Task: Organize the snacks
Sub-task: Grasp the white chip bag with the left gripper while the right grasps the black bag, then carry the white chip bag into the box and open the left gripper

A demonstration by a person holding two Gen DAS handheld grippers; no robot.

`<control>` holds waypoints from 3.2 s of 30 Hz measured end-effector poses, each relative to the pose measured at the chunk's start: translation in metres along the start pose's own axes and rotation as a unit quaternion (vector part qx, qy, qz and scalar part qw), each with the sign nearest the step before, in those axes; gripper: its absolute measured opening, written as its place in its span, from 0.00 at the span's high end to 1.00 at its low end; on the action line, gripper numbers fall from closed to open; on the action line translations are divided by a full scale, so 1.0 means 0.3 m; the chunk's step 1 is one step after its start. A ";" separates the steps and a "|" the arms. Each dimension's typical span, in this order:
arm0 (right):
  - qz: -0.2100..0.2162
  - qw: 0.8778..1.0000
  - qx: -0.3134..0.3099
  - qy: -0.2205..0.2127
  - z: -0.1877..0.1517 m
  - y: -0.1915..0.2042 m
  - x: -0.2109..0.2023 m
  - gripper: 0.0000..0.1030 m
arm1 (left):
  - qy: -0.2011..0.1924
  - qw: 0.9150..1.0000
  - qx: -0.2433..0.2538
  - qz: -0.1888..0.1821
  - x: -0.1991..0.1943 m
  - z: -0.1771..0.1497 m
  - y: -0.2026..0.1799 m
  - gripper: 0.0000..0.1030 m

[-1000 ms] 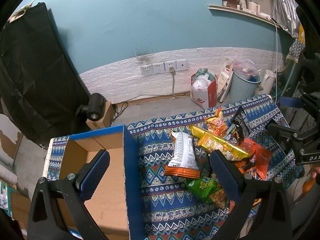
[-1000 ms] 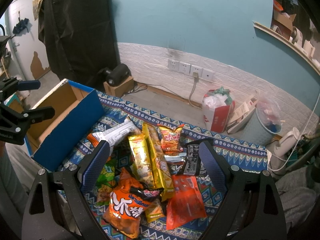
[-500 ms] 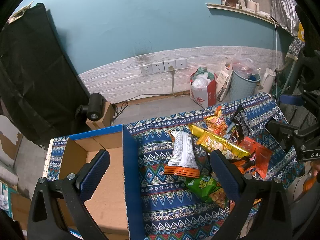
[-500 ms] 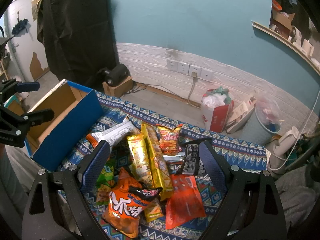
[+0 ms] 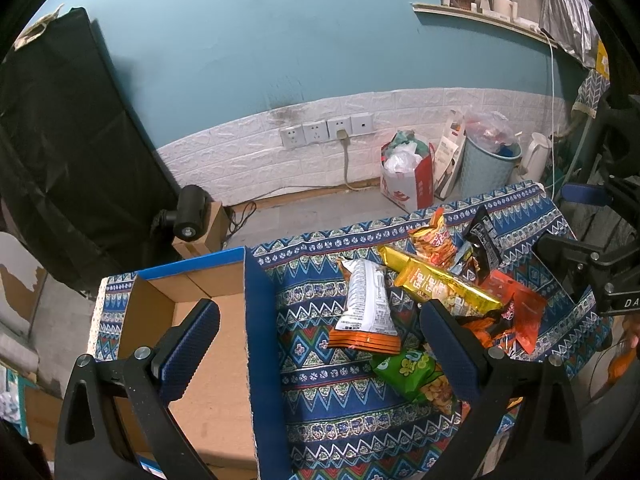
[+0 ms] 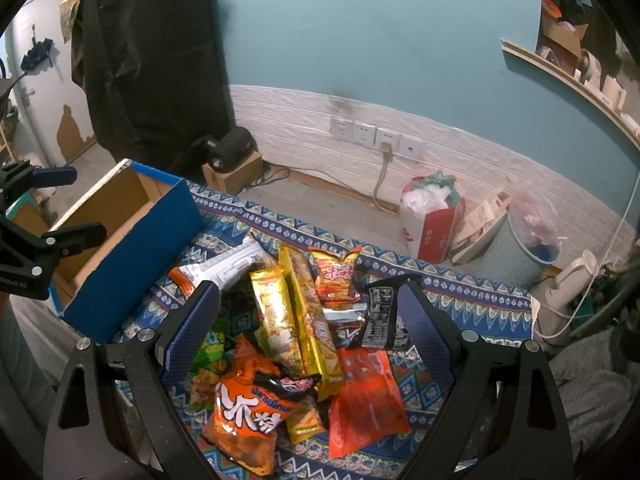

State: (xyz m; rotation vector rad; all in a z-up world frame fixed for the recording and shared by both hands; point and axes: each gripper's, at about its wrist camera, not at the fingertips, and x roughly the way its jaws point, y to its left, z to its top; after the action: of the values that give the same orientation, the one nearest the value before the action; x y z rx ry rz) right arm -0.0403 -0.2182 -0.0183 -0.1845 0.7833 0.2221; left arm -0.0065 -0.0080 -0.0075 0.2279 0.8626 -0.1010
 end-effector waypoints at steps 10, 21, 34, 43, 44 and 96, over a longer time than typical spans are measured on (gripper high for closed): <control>-0.002 1.000 0.004 0.007 -0.017 -0.023 0.012 0.14 | 0.004 1.000 0.006 -0.001 0.024 0.008 -0.017 0.02; -0.008 0.999 0.014 0.028 -0.018 -0.073 0.061 0.14 | 0.026 0.999 0.016 -0.011 0.111 0.039 -0.062 0.02; -0.020 0.995 0.044 0.082 0.009 -0.217 0.265 0.14 | 0.084 0.996 0.023 -0.035 0.304 0.070 -0.107 0.02; -0.018 0.988 0.070 0.137 -0.026 -0.306 0.425 0.14 | 0.151 0.987 0.024 -0.058 0.506 0.056 -0.136 0.02; -0.019 0.987 0.072 0.145 -0.035 -0.316 0.447 0.14 | 0.155 0.986 0.023 -0.060 0.520 0.052 -0.136 0.02; -0.008 0.991 0.059 0.119 -0.004 -0.211 0.392 0.42 | 0.107 0.993 -0.012 -0.056 0.398 -0.002 0.006 0.64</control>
State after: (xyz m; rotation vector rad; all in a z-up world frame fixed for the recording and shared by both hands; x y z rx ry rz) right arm 0.0565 -0.2643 -0.0981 -0.1068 1.0291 0.1405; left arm 0.0708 -0.0058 -0.0985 0.1690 1.0891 -0.1738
